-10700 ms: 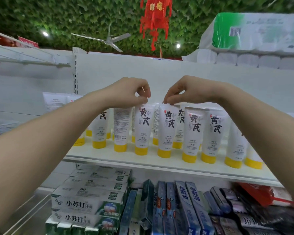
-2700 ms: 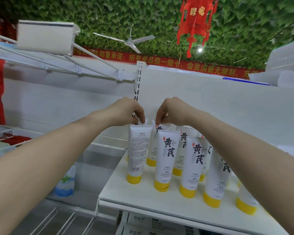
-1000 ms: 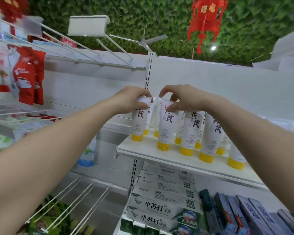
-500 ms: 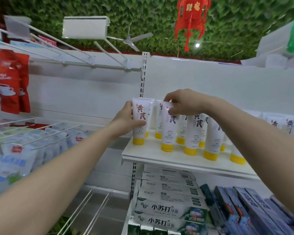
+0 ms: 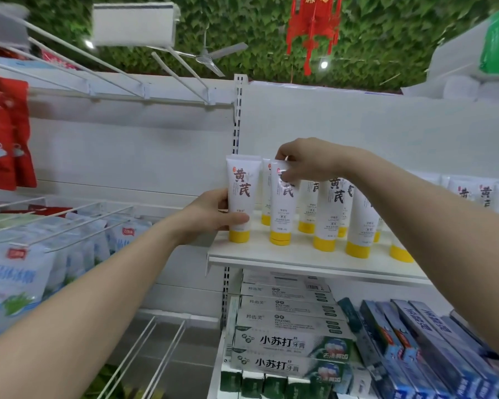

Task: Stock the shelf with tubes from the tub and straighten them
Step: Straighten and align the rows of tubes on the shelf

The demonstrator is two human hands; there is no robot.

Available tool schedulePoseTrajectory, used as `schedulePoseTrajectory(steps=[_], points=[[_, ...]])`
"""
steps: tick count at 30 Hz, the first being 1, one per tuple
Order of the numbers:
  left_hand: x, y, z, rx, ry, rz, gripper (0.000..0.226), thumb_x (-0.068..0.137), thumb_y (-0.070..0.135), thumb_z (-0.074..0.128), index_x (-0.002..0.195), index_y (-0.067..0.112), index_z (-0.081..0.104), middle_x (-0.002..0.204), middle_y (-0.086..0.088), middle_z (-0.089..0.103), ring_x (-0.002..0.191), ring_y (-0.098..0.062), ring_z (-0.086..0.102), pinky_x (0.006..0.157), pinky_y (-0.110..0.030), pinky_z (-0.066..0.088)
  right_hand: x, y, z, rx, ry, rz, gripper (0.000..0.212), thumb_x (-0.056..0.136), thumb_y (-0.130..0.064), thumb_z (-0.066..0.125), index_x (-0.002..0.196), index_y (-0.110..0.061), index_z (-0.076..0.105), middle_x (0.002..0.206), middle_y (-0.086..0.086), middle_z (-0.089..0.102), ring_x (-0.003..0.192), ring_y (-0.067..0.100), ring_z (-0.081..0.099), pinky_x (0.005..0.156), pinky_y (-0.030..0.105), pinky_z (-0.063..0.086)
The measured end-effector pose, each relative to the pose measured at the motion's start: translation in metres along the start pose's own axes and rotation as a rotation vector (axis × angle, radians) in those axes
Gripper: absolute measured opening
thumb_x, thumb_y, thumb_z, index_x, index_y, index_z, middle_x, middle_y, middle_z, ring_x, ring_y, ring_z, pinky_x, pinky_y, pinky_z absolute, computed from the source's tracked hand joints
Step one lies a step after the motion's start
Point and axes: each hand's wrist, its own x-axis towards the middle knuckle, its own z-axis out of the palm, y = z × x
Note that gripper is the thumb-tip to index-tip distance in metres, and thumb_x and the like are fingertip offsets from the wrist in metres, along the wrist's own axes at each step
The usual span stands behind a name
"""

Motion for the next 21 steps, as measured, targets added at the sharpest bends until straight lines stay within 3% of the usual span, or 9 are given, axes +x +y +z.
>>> schedulePoseTrajectory(steps=[3,6,9,12,17,21], points=[[0.0,0.004,-0.004,-0.047,-0.016,-0.015,0.02,0.091,0.022,0.063,0.11,0.021,0.062,0.105,0.006,0.07,0.088,-0.003,0.069,0.069,-0.017,0.055,0.001,0.002,-0.003,0.011,-0.038,-0.004,0.026,0.088,-0.028,0.063,0.113,-0.021,0.061,0.092,-0.007,0.058,0.089,0.018,0.054,0.075,0.03,0.044],[0.014,0.01,-0.017,-0.104,0.182,0.043,0.039,0.097,0.041,0.048,0.11,0.009,0.065,0.103,-0.005,0.072,0.092,-0.016,0.07,0.079,-0.027,0.057,0.003,0.008,-0.013,0.095,0.004,-0.012,0.018,0.091,-0.035,0.058,0.105,-0.026,0.065,0.095,-0.01,0.065,0.091,0.013,0.059,0.082,0.03,0.047],[0.034,0.019,-0.036,0.0,0.417,0.202,0.029,0.099,0.032,0.049,0.103,0.009,0.066,0.095,-0.009,0.067,0.09,-0.019,0.064,0.083,-0.033,0.055,0.013,0.016,-0.023,0.095,0.107,-0.005,0.02,0.095,-0.029,0.053,0.109,-0.023,0.066,0.094,-0.009,0.07,0.096,0.015,0.061,0.086,0.03,0.047],[0.055,0.029,-0.049,0.279,0.498,0.342,0.018,0.093,0.024,0.059,0.109,0.018,0.067,0.097,0.001,0.066,0.092,-0.013,0.061,0.089,-0.03,0.051,0.027,0.022,-0.026,0.009,0.13,-0.003,0.022,0.093,-0.022,0.057,0.114,-0.023,0.065,0.098,-0.004,0.065,0.101,0.02,0.059,0.085,0.028,0.042],[0.087,0.041,-0.058,0.567,0.38,0.271,0.043,0.085,0.023,0.071,0.126,0.023,0.058,0.115,0.003,0.061,0.108,-0.014,0.056,0.1,-0.036,0.046,0.054,0.025,-0.016,-0.056,0.043,-0.016,0.033,0.089,-0.02,0.065,0.122,-0.024,0.062,0.109,0.0,0.068,0.104,0.021,0.059,0.091,0.031,0.045],[0.1,0.038,-0.058,0.584,0.231,0.176,0.048,0.083,0.015,0.073,0.127,0.025,0.056,0.113,0.001,0.062,0.099,-0.014,0.06,0.084,-0.027,0.048,0.075,0.023,-0.008,-0.125,-0.082,-0.001,0.041,0.088,-0.026,0.066,0.128,-0.023,0.059,0.114,-0.002,0.067,0.106,0.02,0.057,0.096,0.034,0.045]])
